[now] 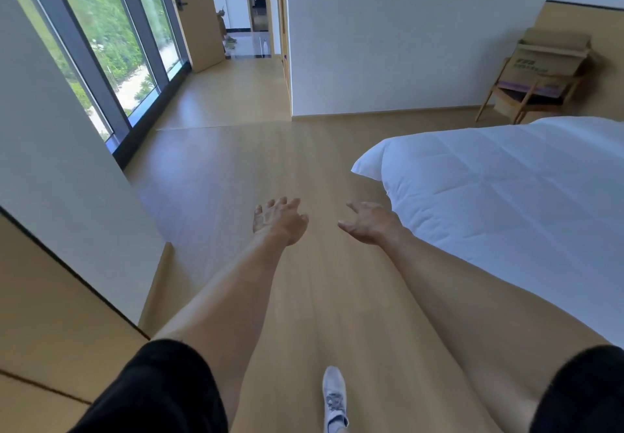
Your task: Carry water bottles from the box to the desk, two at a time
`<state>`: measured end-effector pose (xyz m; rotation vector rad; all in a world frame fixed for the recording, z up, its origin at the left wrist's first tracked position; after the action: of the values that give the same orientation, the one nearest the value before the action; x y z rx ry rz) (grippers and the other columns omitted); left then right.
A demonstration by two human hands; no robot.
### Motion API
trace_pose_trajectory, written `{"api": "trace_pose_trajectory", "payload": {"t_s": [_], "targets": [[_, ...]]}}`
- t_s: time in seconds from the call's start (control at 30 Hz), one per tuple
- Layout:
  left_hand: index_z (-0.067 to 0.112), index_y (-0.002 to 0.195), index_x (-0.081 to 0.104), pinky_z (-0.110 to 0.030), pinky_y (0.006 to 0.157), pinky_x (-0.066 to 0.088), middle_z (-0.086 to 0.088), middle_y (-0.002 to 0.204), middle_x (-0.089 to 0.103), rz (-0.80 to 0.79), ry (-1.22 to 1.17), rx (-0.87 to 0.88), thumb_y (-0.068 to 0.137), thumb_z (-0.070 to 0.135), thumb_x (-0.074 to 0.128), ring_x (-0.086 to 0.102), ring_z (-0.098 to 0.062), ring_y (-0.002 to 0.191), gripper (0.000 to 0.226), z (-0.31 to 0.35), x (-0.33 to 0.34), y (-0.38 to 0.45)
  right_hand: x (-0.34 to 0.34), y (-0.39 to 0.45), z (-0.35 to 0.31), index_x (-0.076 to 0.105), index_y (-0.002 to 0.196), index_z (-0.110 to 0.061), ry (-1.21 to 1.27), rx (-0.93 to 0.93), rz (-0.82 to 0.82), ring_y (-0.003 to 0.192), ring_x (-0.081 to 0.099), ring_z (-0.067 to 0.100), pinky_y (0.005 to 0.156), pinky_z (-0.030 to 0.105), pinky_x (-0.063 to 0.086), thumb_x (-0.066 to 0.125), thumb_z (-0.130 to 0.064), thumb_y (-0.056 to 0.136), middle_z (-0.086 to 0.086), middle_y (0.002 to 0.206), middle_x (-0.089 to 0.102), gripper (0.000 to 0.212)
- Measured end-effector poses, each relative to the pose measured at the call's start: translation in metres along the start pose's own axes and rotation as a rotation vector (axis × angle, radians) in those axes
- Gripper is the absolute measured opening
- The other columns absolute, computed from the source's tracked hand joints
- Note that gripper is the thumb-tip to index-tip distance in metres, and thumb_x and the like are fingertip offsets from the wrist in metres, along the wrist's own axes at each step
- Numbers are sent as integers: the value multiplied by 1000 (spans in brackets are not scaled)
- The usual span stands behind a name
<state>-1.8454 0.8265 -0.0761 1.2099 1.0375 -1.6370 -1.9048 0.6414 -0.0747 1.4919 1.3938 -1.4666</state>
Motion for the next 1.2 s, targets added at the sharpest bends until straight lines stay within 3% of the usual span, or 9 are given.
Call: {"api": "trace_pose_trajectory", "payload": {"t_s": [0.5,0.9,1.2], "targets": [[28,153,37,-46,121,18,-1,159,36,0,9,-46,102,45,36,30,-25,147,53,6,-58,315,-80,314,-11,27,157,-30,35,-34,-55,149,28,24,118,41,28,44,-60,97,3,161,33,69],[29,151,38,-46,120,21,1,155,41,-14,8,96,101,45,35,34,-25,144,52,2,-65,577,-118,544,-10,29,156,-31,8,80,-39,143,37,23,114,43,33,43,-59,97,-1,156,41,67],[30,151,37,-47,117,21,0,154,42,-16,24,175,102,45,34,33,-27,144,52,-19,-113,806,-175,738,-28,30,155,-31,18,170,-13,143,38,28,111,40,35,45,-59,96,3,157,39,67]]}}
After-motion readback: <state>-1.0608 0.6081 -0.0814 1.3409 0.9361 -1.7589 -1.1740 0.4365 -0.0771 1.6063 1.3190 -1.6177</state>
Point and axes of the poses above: each hand's wrist, its own y-axis towards the middle knuckle, its own x-axis out of the palm, z = x × y, the point moved 1 cm from there along y, towards the middle knuckle
